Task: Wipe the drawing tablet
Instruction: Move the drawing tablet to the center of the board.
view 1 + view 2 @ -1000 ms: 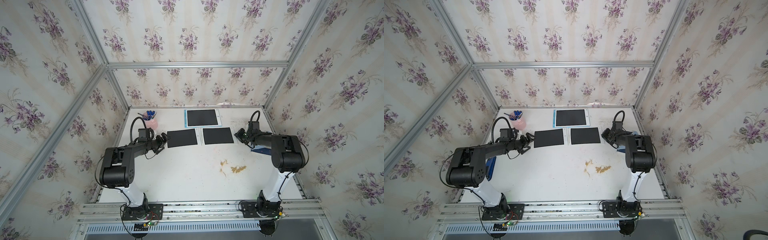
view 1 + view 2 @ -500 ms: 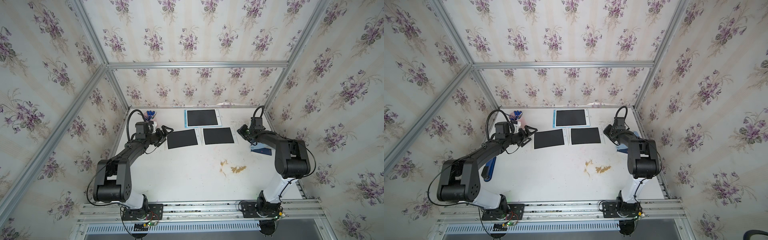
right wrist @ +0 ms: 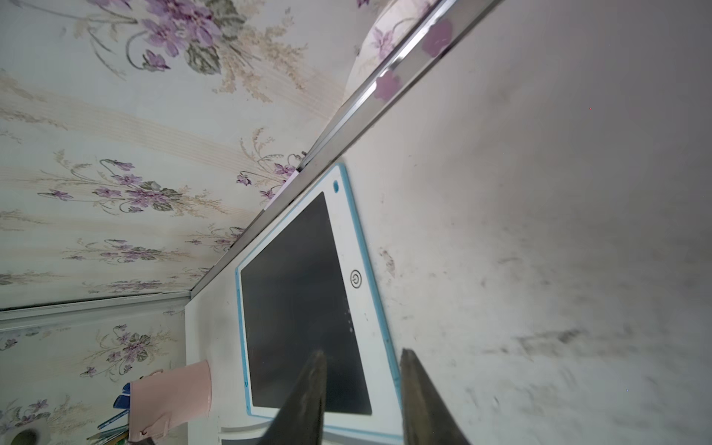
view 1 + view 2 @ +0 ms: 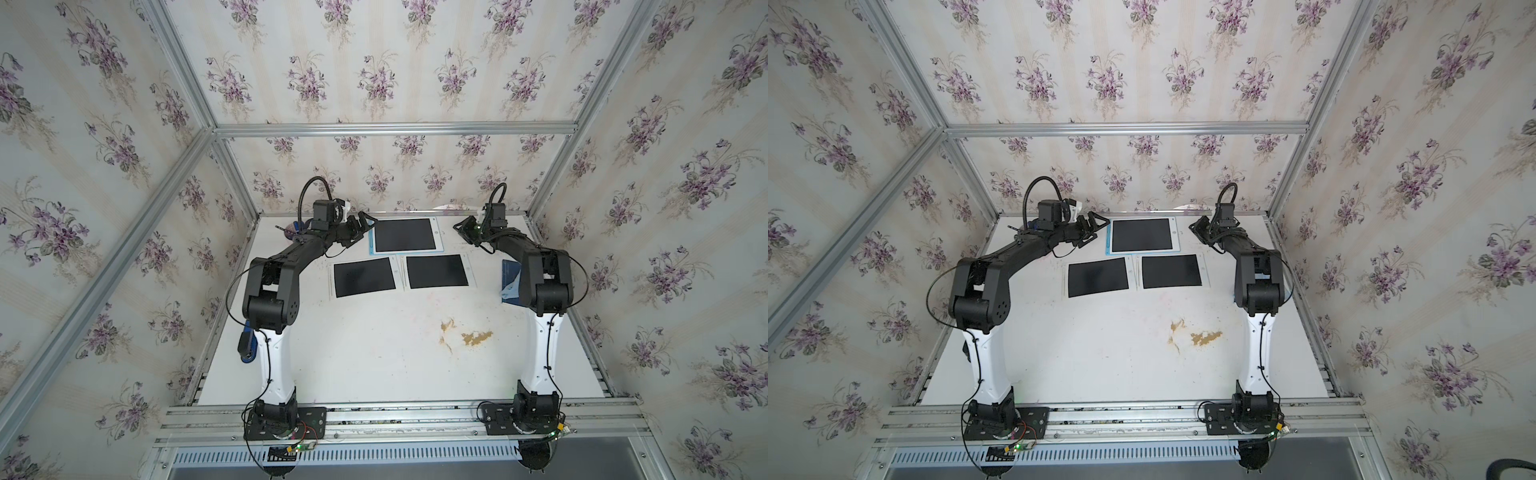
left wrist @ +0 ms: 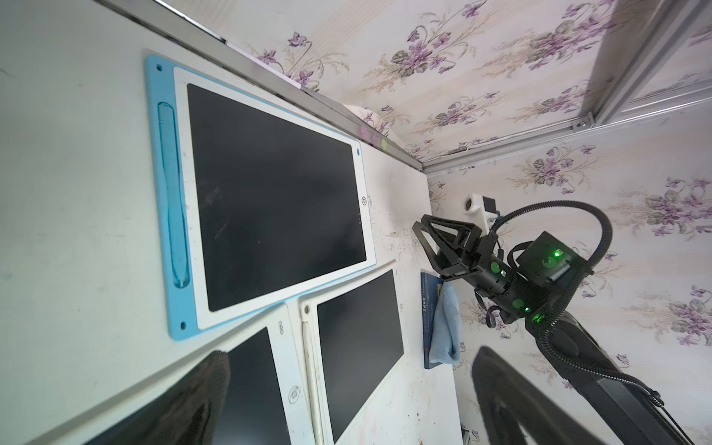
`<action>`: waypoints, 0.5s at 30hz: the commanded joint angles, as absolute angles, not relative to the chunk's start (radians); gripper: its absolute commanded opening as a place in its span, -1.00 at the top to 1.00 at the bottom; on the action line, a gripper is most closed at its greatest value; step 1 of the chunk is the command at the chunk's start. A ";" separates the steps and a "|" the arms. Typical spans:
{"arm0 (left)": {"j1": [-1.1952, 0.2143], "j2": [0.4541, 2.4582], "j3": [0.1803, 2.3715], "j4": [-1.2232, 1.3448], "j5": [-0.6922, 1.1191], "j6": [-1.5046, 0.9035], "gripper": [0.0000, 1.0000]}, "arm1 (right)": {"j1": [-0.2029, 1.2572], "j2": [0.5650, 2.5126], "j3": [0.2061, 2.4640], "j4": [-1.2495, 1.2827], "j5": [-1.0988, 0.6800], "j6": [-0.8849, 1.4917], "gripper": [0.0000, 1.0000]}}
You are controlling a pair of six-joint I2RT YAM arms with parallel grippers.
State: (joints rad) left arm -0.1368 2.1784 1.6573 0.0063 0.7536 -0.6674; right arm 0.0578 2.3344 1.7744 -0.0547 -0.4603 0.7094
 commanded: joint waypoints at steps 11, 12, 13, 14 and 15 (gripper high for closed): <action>-0.187 2.418 2.001 -0.402 0.457 -0.547 -1.00 | 0.107 2.562 2.018 -0.195 -0.495 0.654 0.10; -0.189 2.431 2.019 -0.420 0.443 -0.543 -1.00 | 0.108 2.570 2.026 -0.203 -0.501 0.650 0.10; -0.191 2.442 2.034 -0.433 0.437 -0.541 -1.00 | 0.111 2.580 2.035 -0.211 -0.512 0.649 0.10; -0.191 2.453 2.046 -0.439 0.438 -0.540 -1.00 | 0.114 2.587 2.040 -0.217 -0.521 0.649 0.10; -0.193 2.465 2.058 -0.445 0.445 -0.544 -1.00 | 0.118 2.594 2.044 -0.218 -0.534 0.650 0.10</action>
